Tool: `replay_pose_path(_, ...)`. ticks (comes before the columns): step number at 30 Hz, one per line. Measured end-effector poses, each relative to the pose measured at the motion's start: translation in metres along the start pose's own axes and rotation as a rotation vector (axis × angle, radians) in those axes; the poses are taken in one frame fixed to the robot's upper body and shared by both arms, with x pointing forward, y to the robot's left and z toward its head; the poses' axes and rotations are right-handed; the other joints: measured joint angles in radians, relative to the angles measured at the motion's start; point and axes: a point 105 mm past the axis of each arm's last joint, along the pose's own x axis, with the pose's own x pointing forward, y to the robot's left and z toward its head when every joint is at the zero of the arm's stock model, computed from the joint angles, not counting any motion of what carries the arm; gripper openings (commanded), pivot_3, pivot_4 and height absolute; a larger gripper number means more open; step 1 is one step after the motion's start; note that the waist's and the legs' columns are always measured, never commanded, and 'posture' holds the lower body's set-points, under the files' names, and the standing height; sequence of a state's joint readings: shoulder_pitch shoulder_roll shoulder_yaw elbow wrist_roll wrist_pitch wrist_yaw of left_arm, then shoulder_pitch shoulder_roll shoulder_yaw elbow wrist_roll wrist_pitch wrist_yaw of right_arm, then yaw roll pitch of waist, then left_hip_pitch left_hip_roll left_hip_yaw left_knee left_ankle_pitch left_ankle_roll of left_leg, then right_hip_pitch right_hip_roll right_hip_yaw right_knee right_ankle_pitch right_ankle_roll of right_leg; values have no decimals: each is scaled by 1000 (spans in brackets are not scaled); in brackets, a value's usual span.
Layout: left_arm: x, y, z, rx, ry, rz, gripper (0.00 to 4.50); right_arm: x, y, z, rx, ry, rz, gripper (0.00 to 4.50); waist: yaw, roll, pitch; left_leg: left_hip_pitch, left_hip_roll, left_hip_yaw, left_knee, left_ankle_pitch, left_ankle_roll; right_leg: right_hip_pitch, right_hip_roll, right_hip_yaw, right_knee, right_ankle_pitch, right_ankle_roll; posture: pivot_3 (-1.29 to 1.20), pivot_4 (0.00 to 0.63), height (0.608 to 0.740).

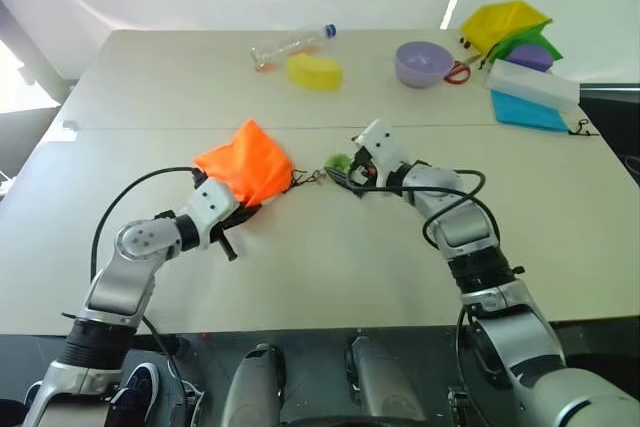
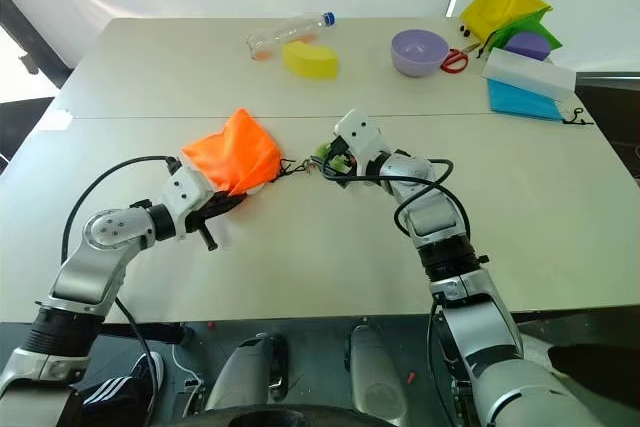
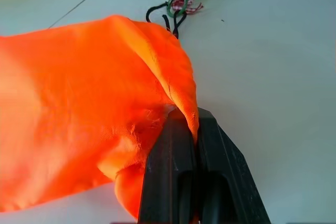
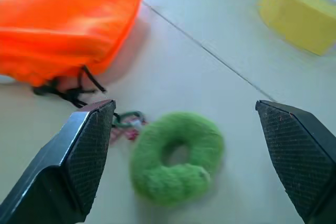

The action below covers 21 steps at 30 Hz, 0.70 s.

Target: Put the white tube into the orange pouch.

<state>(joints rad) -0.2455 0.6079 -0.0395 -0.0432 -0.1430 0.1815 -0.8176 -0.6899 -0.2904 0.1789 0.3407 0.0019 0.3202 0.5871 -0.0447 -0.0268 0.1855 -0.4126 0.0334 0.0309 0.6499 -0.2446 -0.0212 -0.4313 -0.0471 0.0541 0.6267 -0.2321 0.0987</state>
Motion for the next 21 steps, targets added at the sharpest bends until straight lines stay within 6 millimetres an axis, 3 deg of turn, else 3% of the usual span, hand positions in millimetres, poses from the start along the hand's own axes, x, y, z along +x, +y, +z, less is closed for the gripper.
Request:
replay_pose_path(3,0,0,0,-1,-1,0,0,6,5,-19,66,60,13,4461,-1,0,0,0,0,0,-2,0,0,-1,1,0,0,1,2,0,150,740)
replay_pose_path(8,0,-1,-1,-2,-3,3,0,12,-1,-21,122,87,-4,4461,-1,0,0,1,0,0,-1,0,0,-1,1,0,2,0,0,0,150,740)
replay_pose_path(11,-1,-2,-4,-7,1,7,0,13,-1,-22,141,86,4,3570,-1,0,0,1,0,0,-1,0,0,0,1,0,2,0,0,0,150,740)
replay_pose_path(17,0,-3,-3,-7,-4,10,0,14,4,-19,147,72,32,392,0,0,0,1,0,0,-1,0,0,0,1,0,2,1,1,0,150,740)
replay_pose_path(18,0,-3,-3,-8,-6,9,0,13,4,-18,143,67,34,48,0,0,0,1,0,0,-1,0,0,0,1,0,2,1,2,0,150,740)
replay_pose_path(21,0,-4,-4,-9,-6,8,0,5,6,-18,127,50,36,48,1,0,0,1,0,0,-1,0,0,0,1,0,2,1,2,0,150,740)
